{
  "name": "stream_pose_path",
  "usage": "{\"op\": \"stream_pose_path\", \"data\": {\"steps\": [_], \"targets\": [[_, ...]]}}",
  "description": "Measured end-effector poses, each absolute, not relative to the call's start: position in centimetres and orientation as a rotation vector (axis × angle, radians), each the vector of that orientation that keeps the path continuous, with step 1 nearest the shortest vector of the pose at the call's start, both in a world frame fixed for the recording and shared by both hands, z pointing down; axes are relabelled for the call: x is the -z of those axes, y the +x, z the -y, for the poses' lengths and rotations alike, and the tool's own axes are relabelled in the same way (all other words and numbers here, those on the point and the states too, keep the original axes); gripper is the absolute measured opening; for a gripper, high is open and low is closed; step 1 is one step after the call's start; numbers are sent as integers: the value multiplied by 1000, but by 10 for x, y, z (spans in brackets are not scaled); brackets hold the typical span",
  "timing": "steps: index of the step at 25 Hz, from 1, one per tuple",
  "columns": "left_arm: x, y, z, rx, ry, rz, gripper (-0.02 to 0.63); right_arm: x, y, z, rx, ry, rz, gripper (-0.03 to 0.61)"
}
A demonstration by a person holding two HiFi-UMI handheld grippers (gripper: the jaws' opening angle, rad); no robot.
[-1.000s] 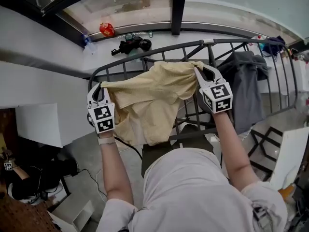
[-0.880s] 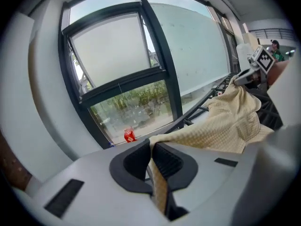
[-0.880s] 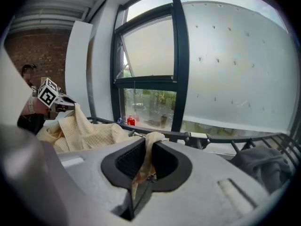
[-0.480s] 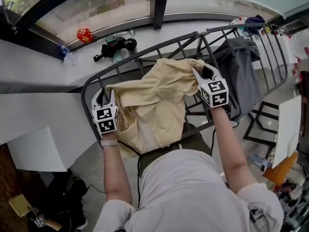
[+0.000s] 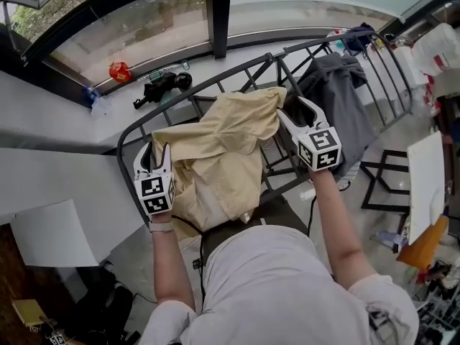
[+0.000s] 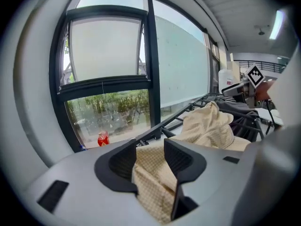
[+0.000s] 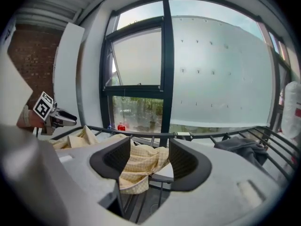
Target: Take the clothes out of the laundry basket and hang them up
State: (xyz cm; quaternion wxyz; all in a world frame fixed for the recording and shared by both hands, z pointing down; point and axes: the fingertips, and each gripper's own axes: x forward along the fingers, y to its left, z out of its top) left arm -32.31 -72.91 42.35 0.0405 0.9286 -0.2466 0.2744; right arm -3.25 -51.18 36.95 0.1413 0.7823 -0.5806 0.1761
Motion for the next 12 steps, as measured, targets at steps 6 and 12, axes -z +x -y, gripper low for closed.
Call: {"op": "stream_pose_path", "data": {"steps": [6,12], "targets": [[-366,-328,672,-704,2962,827,170,-324,-56,455,-358,2314,1840,239],[-322,-325,591,-617,3047,834,169,-294,-77,388,-250,2309,1966,228]]}}
